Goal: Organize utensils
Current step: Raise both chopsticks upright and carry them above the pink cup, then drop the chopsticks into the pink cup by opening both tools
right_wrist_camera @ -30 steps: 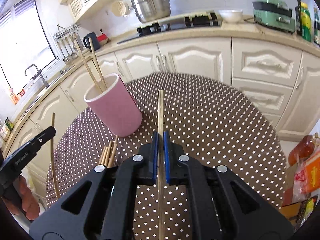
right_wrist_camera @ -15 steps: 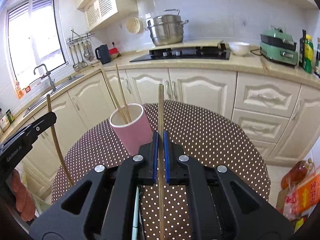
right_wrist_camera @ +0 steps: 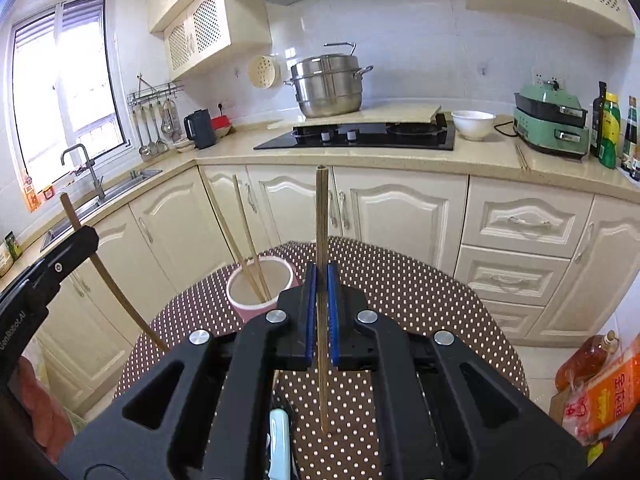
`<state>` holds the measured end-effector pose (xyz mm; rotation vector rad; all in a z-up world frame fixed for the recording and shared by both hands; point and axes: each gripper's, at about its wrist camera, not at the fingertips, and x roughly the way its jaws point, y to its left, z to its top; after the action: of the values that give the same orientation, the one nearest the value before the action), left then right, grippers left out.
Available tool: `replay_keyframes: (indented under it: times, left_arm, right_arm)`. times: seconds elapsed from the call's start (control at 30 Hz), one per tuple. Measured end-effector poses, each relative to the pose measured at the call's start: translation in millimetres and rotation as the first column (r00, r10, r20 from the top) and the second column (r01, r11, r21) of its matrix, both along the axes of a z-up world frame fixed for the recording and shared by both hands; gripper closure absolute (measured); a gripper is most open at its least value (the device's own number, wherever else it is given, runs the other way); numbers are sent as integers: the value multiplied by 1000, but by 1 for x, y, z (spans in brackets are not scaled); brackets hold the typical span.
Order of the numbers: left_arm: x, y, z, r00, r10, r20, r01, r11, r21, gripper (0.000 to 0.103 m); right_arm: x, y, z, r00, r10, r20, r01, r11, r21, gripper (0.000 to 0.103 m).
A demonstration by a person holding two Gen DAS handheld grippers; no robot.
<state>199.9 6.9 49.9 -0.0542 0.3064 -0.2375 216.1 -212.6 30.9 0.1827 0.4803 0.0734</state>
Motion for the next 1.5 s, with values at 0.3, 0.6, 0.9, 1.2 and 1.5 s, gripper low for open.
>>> replay_keyframes:
  times: [0.3, 0.6, 0.9, 1.2, 1.5]
  left_arm:
    - [10, 3, 34, 996, 26, 83, -25, 1000, -13, 98]
    - [37, -1, 68, 994, 41, 102, -34, 997, -68, 98]
    - [73, -7, 74, 995, 48, 85, -39, 994, -101, 98]
    - [116, -9, 33, 998, 57, -17, -58, 996, -68, 98]
    - [135, -12, -29, 989, 33, -145, -33, 999, 6, 92]
  right_arm:
    - [18, 0, 52, 998, 11, 66, -12, 1000, 7, 97]
    - [35, -6, 95, 986, -26, 163, 11, 996, 92, 97]
    - [73, 5, 95, 986, -12, 167, -2, 997, 80, 97]
    - [112, 14, 55, 998, 25, 61, -30, 997, 77, 97]
    - [125, 33, 7, 989, 122, -83, -121, 992, 19, 97]
